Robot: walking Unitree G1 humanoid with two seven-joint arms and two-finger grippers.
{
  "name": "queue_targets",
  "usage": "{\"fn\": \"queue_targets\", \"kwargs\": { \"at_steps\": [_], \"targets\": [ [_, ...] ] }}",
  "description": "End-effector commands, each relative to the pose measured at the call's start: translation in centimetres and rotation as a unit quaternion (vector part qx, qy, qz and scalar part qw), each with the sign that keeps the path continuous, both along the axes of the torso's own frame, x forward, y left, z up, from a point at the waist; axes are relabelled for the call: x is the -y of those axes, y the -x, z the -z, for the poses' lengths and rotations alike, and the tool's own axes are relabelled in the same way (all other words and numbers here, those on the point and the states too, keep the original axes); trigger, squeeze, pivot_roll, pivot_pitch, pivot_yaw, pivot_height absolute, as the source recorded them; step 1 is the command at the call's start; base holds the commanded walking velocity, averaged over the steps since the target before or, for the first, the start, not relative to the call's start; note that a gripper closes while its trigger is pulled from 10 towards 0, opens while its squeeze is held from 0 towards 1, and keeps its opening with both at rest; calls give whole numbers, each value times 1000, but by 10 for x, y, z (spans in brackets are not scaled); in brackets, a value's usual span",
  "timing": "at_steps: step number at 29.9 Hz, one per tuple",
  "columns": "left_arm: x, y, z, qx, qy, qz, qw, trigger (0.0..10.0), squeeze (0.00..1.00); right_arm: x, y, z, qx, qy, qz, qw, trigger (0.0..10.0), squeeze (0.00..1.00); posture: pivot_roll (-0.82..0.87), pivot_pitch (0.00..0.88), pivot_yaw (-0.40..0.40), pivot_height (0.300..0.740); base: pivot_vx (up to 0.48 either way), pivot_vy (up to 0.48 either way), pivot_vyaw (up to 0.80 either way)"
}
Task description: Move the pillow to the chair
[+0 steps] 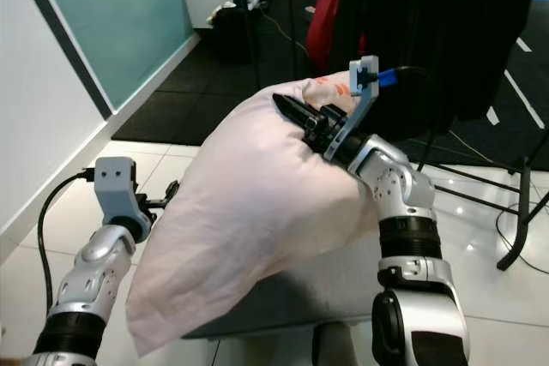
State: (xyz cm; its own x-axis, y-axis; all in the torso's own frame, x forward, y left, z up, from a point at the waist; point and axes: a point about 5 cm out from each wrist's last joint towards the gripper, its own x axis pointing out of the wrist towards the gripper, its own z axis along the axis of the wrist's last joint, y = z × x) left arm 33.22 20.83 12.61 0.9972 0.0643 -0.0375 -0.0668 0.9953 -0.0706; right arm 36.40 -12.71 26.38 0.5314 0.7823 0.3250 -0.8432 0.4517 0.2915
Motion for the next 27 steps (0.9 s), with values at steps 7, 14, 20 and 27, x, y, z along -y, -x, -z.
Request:
{"fn": "queue_targets", "kwargs": {
  "at_steps": [7,14,20,27],
  "targets": [
    [3,6,10,-10,9,4,1000,10000,0,-21,15,-16,38,-26,-53,997,0,0,-204,17,16,685,0,0,0],
    [12,11,23,-33,13,9,999,10000,0,-39,25,4,8,-19,-74,997,0,0,-202,22,17,714,-183,0,0],
    [13,12,23,-29,8,16,999,10000,0,-39,23,6,6,-7,-50,999,4824,0,-202,23,17,729,-160,0,0],
    [12,14,24,-30,-14,15,999,10000,0,-41,25,26,-12,53,-21,998,10000,0,-202,22,19,729,0,0,0]
  ]
}}
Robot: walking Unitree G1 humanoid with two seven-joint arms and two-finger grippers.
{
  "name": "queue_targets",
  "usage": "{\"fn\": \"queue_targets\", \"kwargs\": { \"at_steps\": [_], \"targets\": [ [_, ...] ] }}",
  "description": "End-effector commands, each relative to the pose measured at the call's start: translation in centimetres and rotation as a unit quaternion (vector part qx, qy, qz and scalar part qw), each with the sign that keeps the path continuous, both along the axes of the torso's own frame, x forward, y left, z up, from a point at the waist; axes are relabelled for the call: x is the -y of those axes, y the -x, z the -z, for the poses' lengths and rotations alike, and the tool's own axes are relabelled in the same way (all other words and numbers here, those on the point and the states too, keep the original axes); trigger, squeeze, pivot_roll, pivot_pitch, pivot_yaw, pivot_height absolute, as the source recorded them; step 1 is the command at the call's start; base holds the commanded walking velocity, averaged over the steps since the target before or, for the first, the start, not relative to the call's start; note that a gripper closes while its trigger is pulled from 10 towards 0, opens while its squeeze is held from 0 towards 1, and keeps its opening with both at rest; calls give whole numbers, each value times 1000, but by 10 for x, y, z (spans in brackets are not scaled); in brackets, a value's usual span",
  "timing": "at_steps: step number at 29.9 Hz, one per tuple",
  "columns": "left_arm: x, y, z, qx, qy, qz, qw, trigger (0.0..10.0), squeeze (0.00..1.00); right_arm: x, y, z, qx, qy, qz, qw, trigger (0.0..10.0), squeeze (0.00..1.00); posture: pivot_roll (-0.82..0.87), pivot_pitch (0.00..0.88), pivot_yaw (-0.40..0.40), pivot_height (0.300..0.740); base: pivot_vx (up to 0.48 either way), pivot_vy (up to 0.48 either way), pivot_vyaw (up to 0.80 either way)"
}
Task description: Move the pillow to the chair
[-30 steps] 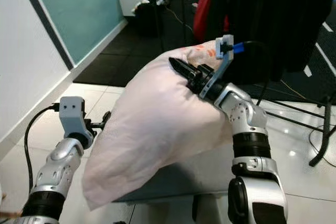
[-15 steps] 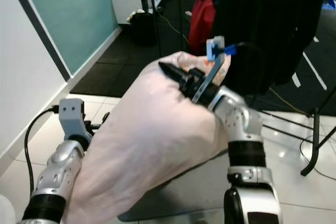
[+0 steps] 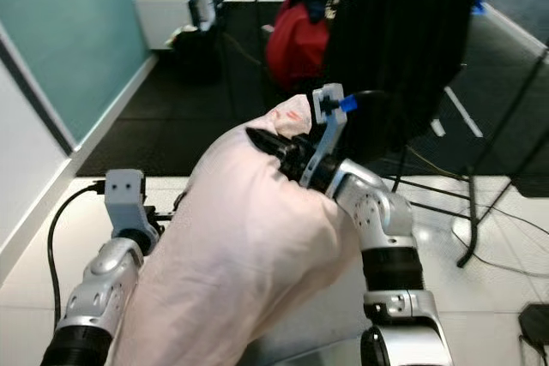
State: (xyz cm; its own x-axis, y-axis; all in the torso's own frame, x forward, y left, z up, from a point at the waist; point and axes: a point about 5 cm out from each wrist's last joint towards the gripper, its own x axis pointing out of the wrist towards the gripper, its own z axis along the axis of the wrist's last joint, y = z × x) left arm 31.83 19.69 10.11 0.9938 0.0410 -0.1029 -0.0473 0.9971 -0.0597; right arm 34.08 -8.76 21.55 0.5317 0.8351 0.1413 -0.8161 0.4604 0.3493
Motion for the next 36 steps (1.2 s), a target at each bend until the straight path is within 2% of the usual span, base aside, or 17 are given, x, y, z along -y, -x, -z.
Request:
{"fn": "queue_targets", "kwargs": {
  "at_steps": [1,3,4,7,11,15,20,24,26,29,32,36],
  "targets": [
    [-1,3,0,1,-16,3,1000,10000,0,-2,3,-16,48,-12,-1,999,10000,0,-201,22,19,729,0,0,650],
    [-7,9,1,9,19,-9,1000,10000,0,-5,9,-5,36,-8,-7,999,10000,0,-202,26,22,729,0,0,650],
    [-7,9,1,9,19,-9,1000,10000,0,-5,9,-5,36,-8,-7,999,10000,0,-202,26,22,729,0,0,650],
    [-22,20,5,-2,-18,-32,999,10000,0,-11,19,1,30,-8,-24,999,10000,0,-200,29,25,729,0,0,650],
    [-34,30,6,-8,-6,-53,999,10000,0,-16,25,1,37,-8,-47,998,10000,0,-192,35,27,729,0,0,645],
    [-38,35,4,-4,-2,-59,998,10000,0,-20,32,-2,49,-10,-79,996,10000,0,-189,34,26,729,0,0,645],
    [-34,37,4,-4,4,-59,998,10000,0,-26,41,-1,58,-3,-106,993,10000,0,-191,26,26,729,0,0,650],
    [-18,33,6,-6,24,-45,999,10000,0,-34,51,2,67,4,-138,988,10000,0,-193,10,30,729,0,0,650],
    [-12,31,5,-5,38,-37,999,10000,0,-36,52,1,69,2,-142,987,10000,0,-194,13,34,729,0,0,650],
    [-7,29,6,-20,39,-36,998,10000,0,-36,52,-1,71,1,-141,987,10000,0,-193,15,33,729,0,0,644],
    [-3,28,8,-33,29,-29,999,10000,0,-34,50,1,68,4,-131,989,10000,0,-190,19,33,729,-480,0,650],
    [1,27,6,-23,32,-25,999,10000,0,-30,47,3,63,8,-118,991,10000,0,-186,21,33,729,-384,0,647]
  ]
}}
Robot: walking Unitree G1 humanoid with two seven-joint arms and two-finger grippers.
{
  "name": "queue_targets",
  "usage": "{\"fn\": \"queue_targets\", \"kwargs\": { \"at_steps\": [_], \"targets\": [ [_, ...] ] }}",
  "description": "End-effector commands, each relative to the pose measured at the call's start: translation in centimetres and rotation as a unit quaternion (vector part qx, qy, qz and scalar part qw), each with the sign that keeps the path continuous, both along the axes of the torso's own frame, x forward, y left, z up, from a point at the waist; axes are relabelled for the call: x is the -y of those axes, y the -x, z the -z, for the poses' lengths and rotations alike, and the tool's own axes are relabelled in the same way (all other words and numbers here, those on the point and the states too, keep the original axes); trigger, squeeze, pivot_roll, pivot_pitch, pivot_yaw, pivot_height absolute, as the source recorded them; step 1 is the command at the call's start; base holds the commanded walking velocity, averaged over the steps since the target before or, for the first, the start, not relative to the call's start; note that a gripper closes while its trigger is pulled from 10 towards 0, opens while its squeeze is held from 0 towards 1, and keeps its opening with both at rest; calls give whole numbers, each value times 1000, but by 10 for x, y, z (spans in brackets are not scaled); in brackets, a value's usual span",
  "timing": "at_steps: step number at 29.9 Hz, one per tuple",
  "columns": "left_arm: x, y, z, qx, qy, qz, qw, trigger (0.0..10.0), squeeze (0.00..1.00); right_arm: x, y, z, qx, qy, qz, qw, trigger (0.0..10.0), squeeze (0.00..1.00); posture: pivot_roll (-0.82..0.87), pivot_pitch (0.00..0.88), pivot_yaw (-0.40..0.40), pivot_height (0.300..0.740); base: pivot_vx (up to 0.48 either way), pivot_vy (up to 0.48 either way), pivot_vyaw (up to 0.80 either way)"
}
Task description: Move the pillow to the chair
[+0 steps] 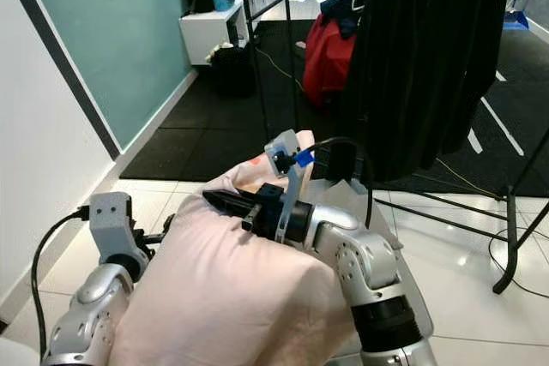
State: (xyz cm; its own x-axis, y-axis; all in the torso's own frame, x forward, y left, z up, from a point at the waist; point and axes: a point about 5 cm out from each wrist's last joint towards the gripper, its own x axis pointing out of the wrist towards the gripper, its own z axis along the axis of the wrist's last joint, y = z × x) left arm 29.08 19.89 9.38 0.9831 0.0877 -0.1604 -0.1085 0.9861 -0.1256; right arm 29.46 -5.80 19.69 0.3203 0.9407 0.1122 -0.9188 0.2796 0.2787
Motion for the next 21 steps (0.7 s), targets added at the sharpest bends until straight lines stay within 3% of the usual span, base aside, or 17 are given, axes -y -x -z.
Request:
{"fn": "queue_targets", "kwargs": {
  "at_steps": [1,10,21],
  "targets": [
    [4,-1,-2,4,-3,3,1000,10000,0,1,0,-15,32,-23,-1,999,10000,0,-182,20,31,729,0,0,650],
    [33,-15,-14,25,-1,47,999,10000,0,13,-4,-12,33,-12,27,999,10000,0,-196,9,39,729,0,0,648],
    [37,-18,-19,33,3,57,998,10000,0,15,-4,-12,35,-13,33,999,10000,0,-189,10,47,729,0,0,649]
  ]
}}
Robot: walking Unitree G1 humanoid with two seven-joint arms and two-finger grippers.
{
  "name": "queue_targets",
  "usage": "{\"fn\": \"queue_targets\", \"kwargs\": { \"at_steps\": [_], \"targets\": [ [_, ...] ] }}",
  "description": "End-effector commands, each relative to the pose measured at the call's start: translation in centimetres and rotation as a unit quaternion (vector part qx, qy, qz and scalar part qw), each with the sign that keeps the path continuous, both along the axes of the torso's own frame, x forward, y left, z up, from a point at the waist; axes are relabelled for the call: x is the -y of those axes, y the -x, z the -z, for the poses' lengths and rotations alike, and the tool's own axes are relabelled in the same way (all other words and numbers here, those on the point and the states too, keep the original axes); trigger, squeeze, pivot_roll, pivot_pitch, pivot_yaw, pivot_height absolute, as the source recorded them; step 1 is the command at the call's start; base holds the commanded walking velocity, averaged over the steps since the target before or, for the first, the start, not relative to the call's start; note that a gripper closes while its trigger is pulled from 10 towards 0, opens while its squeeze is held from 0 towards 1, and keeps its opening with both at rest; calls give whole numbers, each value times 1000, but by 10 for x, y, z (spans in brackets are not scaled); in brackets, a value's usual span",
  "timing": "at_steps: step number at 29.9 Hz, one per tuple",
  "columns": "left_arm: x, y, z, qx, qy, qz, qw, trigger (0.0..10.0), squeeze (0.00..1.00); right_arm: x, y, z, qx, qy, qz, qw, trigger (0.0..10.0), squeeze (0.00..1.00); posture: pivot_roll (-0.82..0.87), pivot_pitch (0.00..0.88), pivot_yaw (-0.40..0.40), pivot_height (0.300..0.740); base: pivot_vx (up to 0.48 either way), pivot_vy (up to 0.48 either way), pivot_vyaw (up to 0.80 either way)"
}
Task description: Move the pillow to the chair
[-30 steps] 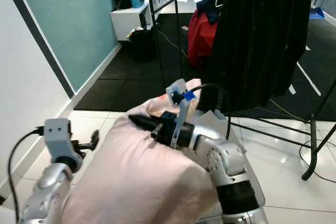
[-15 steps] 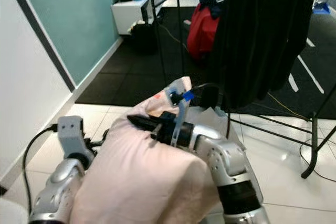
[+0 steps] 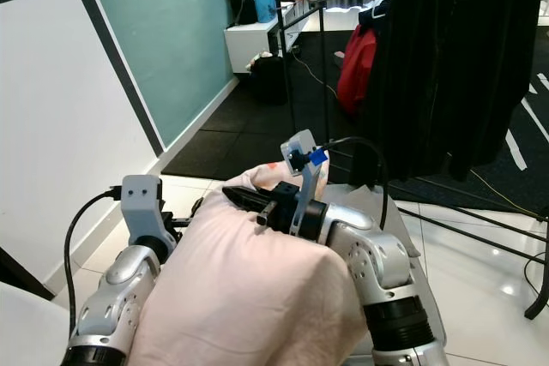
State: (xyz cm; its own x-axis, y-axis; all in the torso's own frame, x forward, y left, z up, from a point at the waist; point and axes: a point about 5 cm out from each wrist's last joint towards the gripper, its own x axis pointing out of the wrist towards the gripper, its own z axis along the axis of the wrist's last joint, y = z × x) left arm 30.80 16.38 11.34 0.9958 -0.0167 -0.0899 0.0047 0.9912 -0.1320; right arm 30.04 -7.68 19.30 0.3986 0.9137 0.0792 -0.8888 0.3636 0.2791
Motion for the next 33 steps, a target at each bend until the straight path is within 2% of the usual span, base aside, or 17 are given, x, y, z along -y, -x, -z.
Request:
{"fn": "queue_targets", "kwargs": {
  "at_steps": [1,17,20,22,25,33],
  "targets": [
    [2,-1,1,-2,1,4,1000,10000,0,-4,2,-16,41,-27,-9,999,10000,0,-189,10,47,729,0,0,650],
    [8,0,-3,5,15,23,1000,10000,0,-10,6,-12,39,-21,-17,999,10000,0,-200,17,39,729,0,0,650],
    [10,0,-3,4,11,32,999,10000,0,-15,9,-8,34,-19,-23,999,10000,0,-204,17,38,729,0,-469,650],
    [10,0,-3,4,11,24,1000,10000,0,-18,11,-7,33,-18,-29,999,10000,0,-206,19,38,729,0,-480,644],
    [6,-3,-4,4,30,2,1000,10000,0,-23,16,-6,32,-16,-47,998,10000,0,-210,24,31,729,0,0,648],
    [-1,-3,-4,2,48,-23,999,10000,0,-29,21,-2,36,0,-67,997,10000,0,-209,26,24,729,0,0,648]
  ]
}}
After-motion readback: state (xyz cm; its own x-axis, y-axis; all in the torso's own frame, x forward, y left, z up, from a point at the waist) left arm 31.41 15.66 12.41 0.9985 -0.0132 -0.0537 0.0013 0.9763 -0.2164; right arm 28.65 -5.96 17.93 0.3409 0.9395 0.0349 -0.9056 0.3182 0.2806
